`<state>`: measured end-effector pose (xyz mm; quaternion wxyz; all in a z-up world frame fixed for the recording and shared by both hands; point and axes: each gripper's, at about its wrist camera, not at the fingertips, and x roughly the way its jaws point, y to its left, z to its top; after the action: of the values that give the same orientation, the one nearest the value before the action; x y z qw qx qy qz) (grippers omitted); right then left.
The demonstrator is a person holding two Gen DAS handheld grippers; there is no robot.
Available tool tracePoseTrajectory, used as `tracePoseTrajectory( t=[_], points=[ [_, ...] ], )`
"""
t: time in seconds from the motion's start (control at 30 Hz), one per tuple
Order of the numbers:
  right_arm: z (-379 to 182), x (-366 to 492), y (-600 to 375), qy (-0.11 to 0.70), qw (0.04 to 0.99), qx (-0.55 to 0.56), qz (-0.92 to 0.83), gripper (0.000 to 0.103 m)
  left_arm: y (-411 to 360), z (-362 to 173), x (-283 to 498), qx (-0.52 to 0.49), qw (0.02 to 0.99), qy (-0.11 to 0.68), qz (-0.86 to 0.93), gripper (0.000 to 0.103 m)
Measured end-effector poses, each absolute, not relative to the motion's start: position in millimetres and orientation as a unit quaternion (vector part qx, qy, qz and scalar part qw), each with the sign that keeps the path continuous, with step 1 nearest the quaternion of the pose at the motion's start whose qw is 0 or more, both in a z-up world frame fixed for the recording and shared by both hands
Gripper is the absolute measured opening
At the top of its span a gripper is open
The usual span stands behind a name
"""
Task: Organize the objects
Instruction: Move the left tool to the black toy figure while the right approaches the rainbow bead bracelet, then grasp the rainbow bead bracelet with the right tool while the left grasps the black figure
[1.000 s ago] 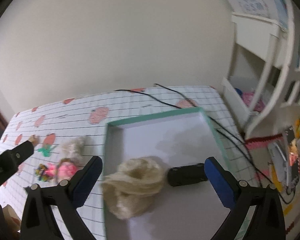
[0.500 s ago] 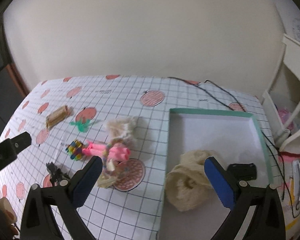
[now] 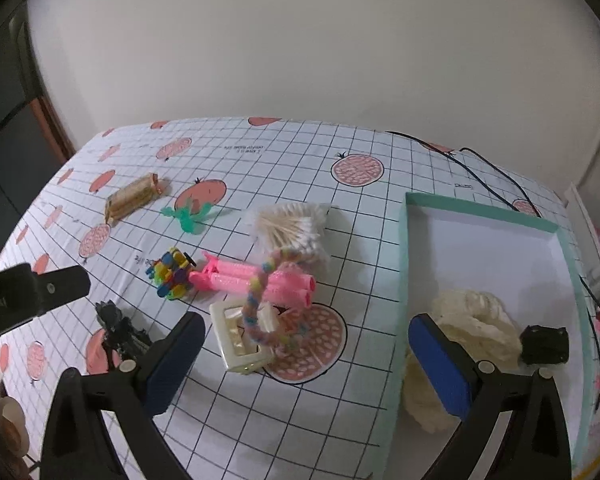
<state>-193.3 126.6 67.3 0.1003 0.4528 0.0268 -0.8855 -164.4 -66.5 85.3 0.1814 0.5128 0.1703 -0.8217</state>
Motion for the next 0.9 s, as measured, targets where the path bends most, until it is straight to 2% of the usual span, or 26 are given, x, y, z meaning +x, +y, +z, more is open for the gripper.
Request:
tracePoseTrajectory(
  t=[0.2,0.33,0.4,0.57,0.67,0.9],
  points=[
    [60.3,-194.1,123.0,0.016,0.091,0.448,-0.889,0.101,-70.8,62.3,-170.6,0.538,0.183,0.179,-0.803,0.102],
    [58.5,-194.9,118.5,0.016,0.095,0.442,-0.892,0.088,-73.5,54.0,-170.7,0.541,0.189,0.185,-0.798,0.102],
    [56.2,-196.6,117.6,0.006,0.097,0.448,-0.889,0.086,-74.7,48.6,-170.5,0.544,0.190,0.201,-0.792,0.102],
    [54.9,-198.0,118.1,-0.004,0.095,0.446,-0.890,0.063,-70.6,41.2,-173.0,0.552,0.193,0.198,-0.787,0.102],
    [52.9,-199.2,118.2,-0.010,0.093,0.447,-0.890,0.053,-69.9,35.9,-174.2,0.555,0.196,0.193,-0.785,0.102],
    [53.2,-198.8,107.1,0.000,0.108,0.439,-0.892,0.036,-74.2,24.8,-175.7,0.562,0.197,0.205,-0.777,0.102]
  ],
)
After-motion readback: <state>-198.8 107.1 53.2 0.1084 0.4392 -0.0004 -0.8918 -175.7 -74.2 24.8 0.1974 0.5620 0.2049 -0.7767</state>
